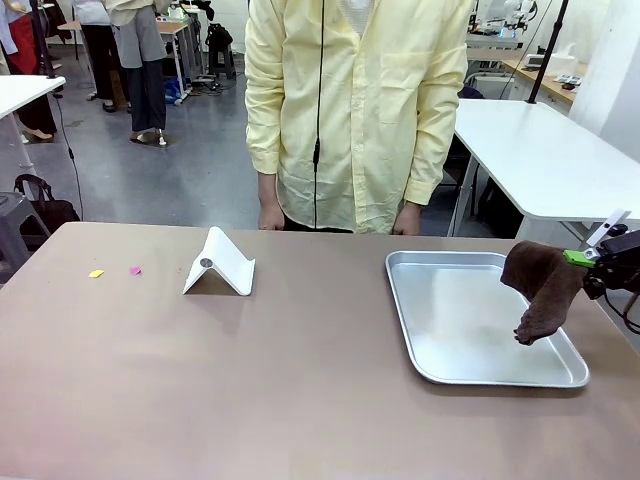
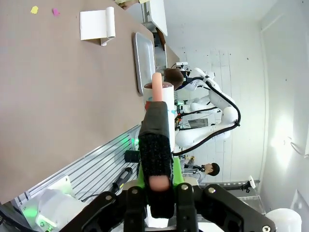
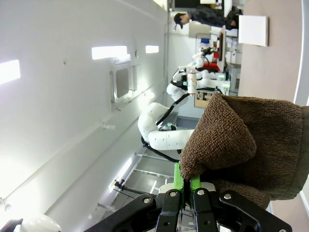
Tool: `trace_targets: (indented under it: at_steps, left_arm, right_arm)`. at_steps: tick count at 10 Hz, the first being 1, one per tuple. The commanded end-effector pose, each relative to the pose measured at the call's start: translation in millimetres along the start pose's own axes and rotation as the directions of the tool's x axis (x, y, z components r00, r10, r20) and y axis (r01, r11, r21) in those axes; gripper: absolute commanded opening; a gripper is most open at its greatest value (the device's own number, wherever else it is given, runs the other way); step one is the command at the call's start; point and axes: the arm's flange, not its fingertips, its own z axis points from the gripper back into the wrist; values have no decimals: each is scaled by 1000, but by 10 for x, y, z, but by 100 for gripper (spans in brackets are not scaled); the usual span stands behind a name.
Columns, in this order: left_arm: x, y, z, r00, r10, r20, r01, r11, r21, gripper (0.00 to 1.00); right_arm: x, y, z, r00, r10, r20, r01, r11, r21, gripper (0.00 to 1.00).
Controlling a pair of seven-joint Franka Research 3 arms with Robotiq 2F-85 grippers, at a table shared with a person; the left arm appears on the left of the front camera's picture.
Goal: Clean the surface of the table.
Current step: Clean the area not pointed to by the person.
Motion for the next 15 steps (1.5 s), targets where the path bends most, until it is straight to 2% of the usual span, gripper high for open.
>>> trace_targets:
  at_steps: [1,2,3,4,5,7,9,11,15]
  left_arm:
    - [190,29,-92,996,6,84,-13,996,85,22]
    - [438,119,-158,991,0,137,-19,990,140,22]
    - [730,230,-244,988,38,147,-62,984,165,22]
    - [1006,349,-326,983,44,180,-87,968,237,22]
    - [1244,450,-448,967,-4,256,-86,936,341,22]
    - [1504,643,-676,967,23,252,-129,902,412,22]
    - [1798,894,-779,983,74,168,-139,897,419,22]
    - [2036,1148,-821,979,144,147,-194,884,425,22]
    - [2157,1352,-841,970,147,195,-221,870,440,22]
  right_arm:
    - [-9,28,-12,1000,10,-8,-10,1000,13,6]
    - [-9,28,-12,1000,10,-8,-10,1000,13,6]
    - [-9,28,-12,1000,10,-8,-10,1000,13,6]
    - [-9,28,-12,1000,10,-8,-10,1000,13,6]
    - [-9,28,-12,1000,10,-8,-10,1000,13,6]
    - [-9,28,-12,1000,10,-8,-10,1000,13,6]
    - [-9,28,-12,1000,10,-8,-10,1000,13,6]
    - [-9,28,-12,1000,10,-8,-10,1000,13,6]
    - [-9,28,-12,1000,10,-8,-10,1000,13,6]
